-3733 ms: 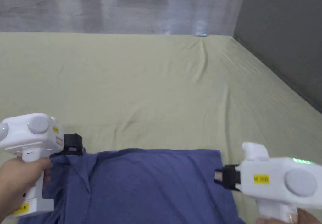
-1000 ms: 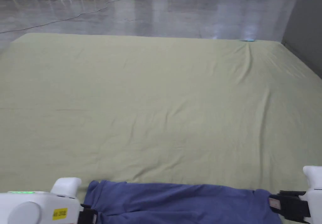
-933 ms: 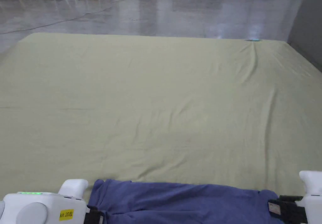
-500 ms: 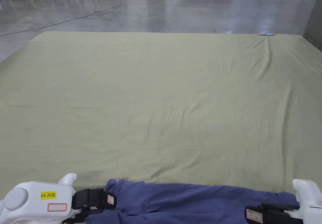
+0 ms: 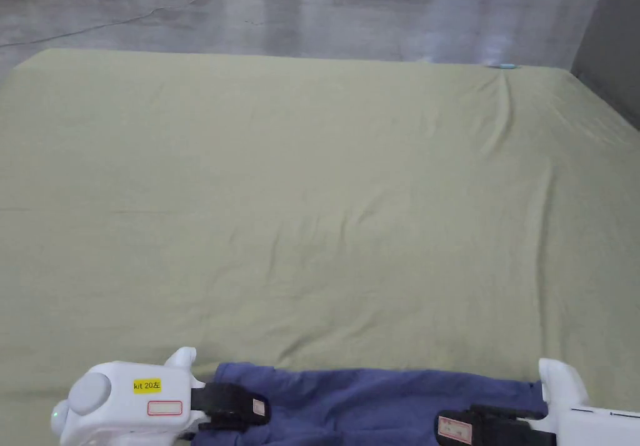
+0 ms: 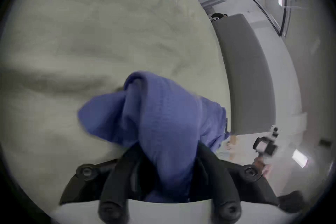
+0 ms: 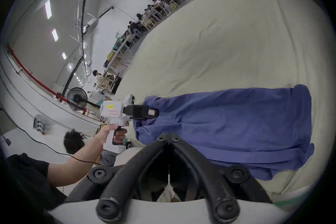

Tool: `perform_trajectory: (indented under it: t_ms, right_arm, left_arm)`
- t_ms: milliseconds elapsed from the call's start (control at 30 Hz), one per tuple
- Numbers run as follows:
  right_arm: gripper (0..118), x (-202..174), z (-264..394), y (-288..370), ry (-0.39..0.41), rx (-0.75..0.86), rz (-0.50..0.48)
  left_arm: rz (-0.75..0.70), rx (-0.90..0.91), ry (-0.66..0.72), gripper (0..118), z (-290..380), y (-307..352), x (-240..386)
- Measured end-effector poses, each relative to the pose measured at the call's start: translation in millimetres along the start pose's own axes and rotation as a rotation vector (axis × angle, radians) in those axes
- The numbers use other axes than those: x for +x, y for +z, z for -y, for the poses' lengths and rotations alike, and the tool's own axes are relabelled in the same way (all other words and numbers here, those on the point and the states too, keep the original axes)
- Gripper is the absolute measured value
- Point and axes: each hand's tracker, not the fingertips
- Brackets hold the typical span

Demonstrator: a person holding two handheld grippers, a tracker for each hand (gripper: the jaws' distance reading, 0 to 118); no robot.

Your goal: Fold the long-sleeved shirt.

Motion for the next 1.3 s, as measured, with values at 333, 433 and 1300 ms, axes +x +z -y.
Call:
perform_trajectory:
  t_ms: [333,433,1300]
  right_arm:
    - [0,-7.7,-6.8,0.8,-0.008,-0.002,0.023]
    - [0,-11.0,-9.3,2.6,-0.004,0.009,0.025]
    - [0,-30.1,-4.6,-3.8,0.036,-0.043,0.126]
  left_arm:
    - [0.119,0.153,0.106,16,0.2,109.6,-29.4]
    - [0.016,0.208,0.115,16,-3.0,158.4,-22.9]
    - [-0.498,0.128,-0.152,16,-4.1,-16.7,134.5]
